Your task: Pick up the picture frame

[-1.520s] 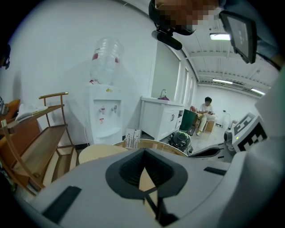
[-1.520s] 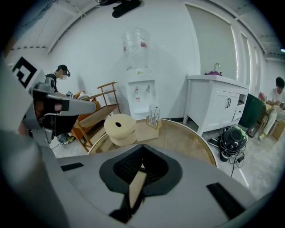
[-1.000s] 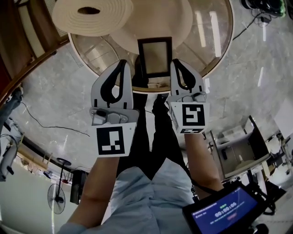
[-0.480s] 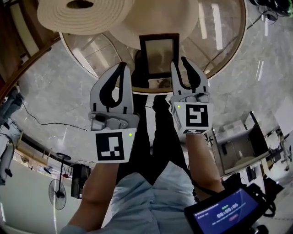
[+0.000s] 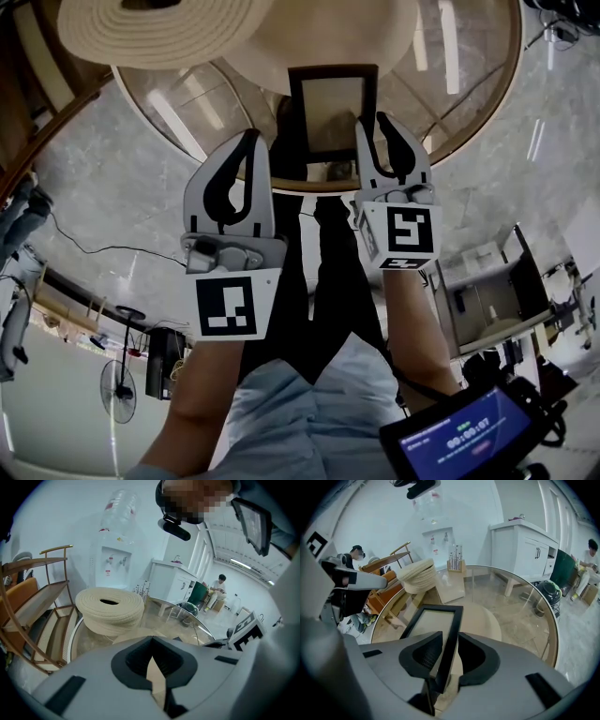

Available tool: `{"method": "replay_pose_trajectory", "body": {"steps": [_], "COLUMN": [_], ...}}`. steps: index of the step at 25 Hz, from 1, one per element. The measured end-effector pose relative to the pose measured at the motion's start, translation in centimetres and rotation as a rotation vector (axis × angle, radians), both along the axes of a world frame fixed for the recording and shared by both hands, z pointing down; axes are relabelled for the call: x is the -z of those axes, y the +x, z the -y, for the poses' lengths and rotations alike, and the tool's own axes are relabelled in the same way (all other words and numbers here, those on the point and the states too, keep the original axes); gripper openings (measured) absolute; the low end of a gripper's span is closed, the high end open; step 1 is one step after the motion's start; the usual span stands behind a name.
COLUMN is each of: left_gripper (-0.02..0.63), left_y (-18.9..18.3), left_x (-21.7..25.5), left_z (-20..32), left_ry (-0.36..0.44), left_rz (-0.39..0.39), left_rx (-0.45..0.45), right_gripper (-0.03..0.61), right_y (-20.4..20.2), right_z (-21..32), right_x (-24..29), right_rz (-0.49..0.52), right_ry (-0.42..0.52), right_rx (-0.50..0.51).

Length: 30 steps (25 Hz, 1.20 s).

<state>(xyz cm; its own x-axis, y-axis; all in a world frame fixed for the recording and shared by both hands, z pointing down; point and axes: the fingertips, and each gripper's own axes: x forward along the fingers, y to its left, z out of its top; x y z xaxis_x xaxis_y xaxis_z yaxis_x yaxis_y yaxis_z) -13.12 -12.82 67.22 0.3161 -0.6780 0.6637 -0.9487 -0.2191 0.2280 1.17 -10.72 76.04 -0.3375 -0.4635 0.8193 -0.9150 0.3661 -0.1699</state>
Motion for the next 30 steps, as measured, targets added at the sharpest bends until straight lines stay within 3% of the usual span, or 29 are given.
{"method": "replay_pose_trajectory", "body": {"steps": [17, 30], "left_gripper": [0.011, 0.011], "left_y": [0.0, 0.0], "left_x": [0.6, 5.0], "left_z": [0.4, 1.4], "left_ry": [0.005, 0.086], "left_rz": [0.016, 0.021], "left_rx": [-0.014, -0.003], "right_gripper": [0.084, 0.08], "right_y": [0.2, 0.3], "right_z": [0.0, 2.1], "right_x": [-0.6, 4.1], "right_rz": [0.063, 0.042], "right_ry": [-0.035, 0.074], "right_rx": [-0.079, -0.069]}}
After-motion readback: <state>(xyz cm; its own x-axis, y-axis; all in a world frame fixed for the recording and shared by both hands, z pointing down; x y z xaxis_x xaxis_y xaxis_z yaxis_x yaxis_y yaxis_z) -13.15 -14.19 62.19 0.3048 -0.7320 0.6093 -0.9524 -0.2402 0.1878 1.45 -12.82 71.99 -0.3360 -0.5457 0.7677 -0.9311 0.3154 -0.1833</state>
